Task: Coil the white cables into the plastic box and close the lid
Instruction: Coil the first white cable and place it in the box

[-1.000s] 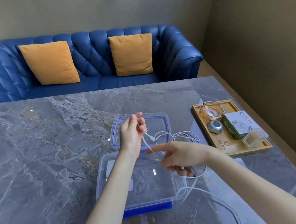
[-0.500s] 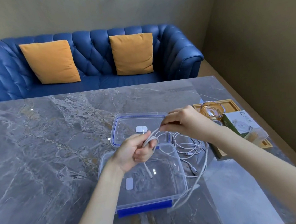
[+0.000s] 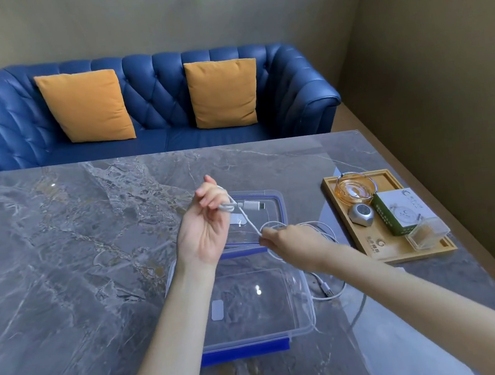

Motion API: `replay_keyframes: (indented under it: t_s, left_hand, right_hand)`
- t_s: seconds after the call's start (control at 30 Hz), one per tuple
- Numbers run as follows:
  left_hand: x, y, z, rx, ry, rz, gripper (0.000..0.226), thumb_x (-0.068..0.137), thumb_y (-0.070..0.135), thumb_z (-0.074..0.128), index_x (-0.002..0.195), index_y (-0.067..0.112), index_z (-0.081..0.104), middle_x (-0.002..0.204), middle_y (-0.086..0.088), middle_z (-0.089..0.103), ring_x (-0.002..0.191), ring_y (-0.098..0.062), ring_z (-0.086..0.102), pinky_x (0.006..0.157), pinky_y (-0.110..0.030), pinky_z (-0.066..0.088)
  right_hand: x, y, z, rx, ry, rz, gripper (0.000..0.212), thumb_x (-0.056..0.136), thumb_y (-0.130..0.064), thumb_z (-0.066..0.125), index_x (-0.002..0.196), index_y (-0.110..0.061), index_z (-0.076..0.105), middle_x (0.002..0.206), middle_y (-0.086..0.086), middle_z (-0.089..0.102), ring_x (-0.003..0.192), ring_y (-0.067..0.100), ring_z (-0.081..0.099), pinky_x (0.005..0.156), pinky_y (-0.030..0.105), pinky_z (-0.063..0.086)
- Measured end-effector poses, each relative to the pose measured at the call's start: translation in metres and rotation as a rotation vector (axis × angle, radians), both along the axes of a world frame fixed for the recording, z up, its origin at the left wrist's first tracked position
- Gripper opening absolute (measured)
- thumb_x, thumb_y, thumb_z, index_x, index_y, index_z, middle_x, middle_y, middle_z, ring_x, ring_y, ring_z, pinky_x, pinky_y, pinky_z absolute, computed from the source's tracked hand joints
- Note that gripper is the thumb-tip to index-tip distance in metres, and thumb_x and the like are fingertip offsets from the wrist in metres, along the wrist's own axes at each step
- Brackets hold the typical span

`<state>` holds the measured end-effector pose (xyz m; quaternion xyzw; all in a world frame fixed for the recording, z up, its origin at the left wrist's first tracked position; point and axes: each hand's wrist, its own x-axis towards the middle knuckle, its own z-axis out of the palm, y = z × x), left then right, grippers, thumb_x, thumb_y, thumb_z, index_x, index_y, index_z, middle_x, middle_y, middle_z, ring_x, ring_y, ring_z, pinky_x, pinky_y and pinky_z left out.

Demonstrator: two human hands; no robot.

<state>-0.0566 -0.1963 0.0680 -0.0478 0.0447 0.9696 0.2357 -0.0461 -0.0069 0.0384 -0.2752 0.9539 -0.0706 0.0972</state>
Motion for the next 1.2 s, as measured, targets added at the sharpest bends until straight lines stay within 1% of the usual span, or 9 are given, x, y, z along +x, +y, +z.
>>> replay_keyframes:
  t_s: [0.17,0.3,0.43,0.57,0.7,0.83,0.93,1.1,1.2]
  left_hand:
    - [-0.014,0.024,0.003,-0.313,0.0,0.405,0.026,0.097,0.008,0.03,0.085,0.002,0.052,0.049,0.003,0.053,0.038,-0.006,0.045,0.042,-0.014,0.041]
    - [-0.011,0.034,-0.009,-0.83,0.168,0.486,0.031,0.1,0.014,0.028,0.085,0.006,0.055,0.054,0.005,0.058,0.041,-0.003,0.045,0.045,-0.014,0.038]
    - [-0.001,0.035,-0.017,-1.51,0.525,0.285,0.027,0.099,0.014,0.03,0.084,0.015,0.053,0.064,0.001,0.058,0.046,-0.003,0.048,0.053,-0.015,0.042]
    - [0.017,0.036,-0.014,-1.812,0.776,-0.089,0.029,0.098,0.021,0.034,0.075,0.014,0.052,0.06,0.001,0.059,0.043,-0.002,0.049,0.053,-0.017,0.041]
    - [0.02,0.032,-0.007,-1.665,0.683,-0.41,0.044,0.095,0.034,0.038,0.061,0.011,0.054,0.034,0.008,0.036,0.03,-0.007,0.027,0.039,-0.019,0.024]
    - [0.017,0.017,-0.013,-1.19,0.527,-0.555,0.042,0.089,0.034,0.044,0.054,0.012,0.05,0.029,0.013,0.023,0.027,-0.001,0.016,0.033,-0.014,0.012]
    - [0.021,0.016,-0.019,-0.871,0.48,-0.523,0.033,0.069,0.042,0.069,0.049,0.02,0.054,0.033,0.013,0.014,0.029,-0.005,0.012,0.032,-0.018,0.011]
    - [0.028,0.021,-0.025,-0.663,0.357,-0.392,0.038,0.053,0.046,0.082,0.048,0.021,0.053,0.04,0.008,0.01,0.034,-0.009,0.009,0.029,-0.013,0.016]
    - [0.028,0.026,-0.02,-0.651,0.244,-0.257,0.034,0.068,0.042,0.068,0.049,0.021,0.051,0.041,0.007,0.008,0.035,-0.009,0.007,0.028,-0.013,0.016]
  right_hand:
    - [0.023,-0.016,0.015,-0.287,-0.169,0.04,0.033,0.097,-0.035,0.037,0.081,-0.007,0.045,0.062,0.012,0.047,0.067,0.038,0.048,0.065,0.039,0.041]
    - [0.021,-0.012,0.039,-0.304,-0.197,0.083,0.028,0.094,-0.028,0.045,0.085,-0.004,0.055,0.055,-0.003,0.042,0.062,0.026,0.041,0.061,0.032,0.036]
    - [0.012,0.001,0.052,-0.263,-0.098,0.114,0.019,0.09,-0.021,0.051,0.087,-0.006,0.062,0.065,0.01,0.056,0.065,0.033,0.042,0.065,0.036,0.043]
    - [0.0,0.012,0.059,-0.165,0.142,0.132,0.017,0.089,-0.027,0.055,0.096,-0.019,0.067,0.087,0.009,0.069,0.08,0.033,0.06,0.068,0.036,0.048]
    - [-0.002,0.013,0.054,-0.262,0.128,0.177,0.016,0.08,-0.03,0.067,0.085,-0.015,0.065,0.064,-0.005,0.057,0.057,0.017,0.049,0.056,0.028,0.041]
    - [-0.004,0.007,0.061,-0.617,-0.549,-0.059,0.021,0.074,-0.018,0.075,0.078,-0.017,0.055,0.05,-0.006,0.054,0.04,0.01,0.04,0.043,0.019,0.033]
    - [-0.007,0.006,0.059,-0.886,-0.886,-0.082,0.01,0.078,-0.015,0.066,0.075,-0.015,0.056,0.05,-0.003,0.054,0.041,0.01,0.042,0.04,0.018,0.036]
    - [-0.014,0.003,0.038,-1.245,-1.012,-0.332,0.023,0.093,-0.024,0.046,0.075,-0.017,0.059,0.05,-0.002,0.052,0.042,0.01,0.039,0.041,0.018,0.036]
    - [-0.011,0.003,0.022,-1.177,-0.957,-0.409,0.024,0.096,-0.02,0.042,0.082,-0.016,0.061,0.061,0.001,0.06,0.049,0.013,0.048,0.048,0.021,0.042]
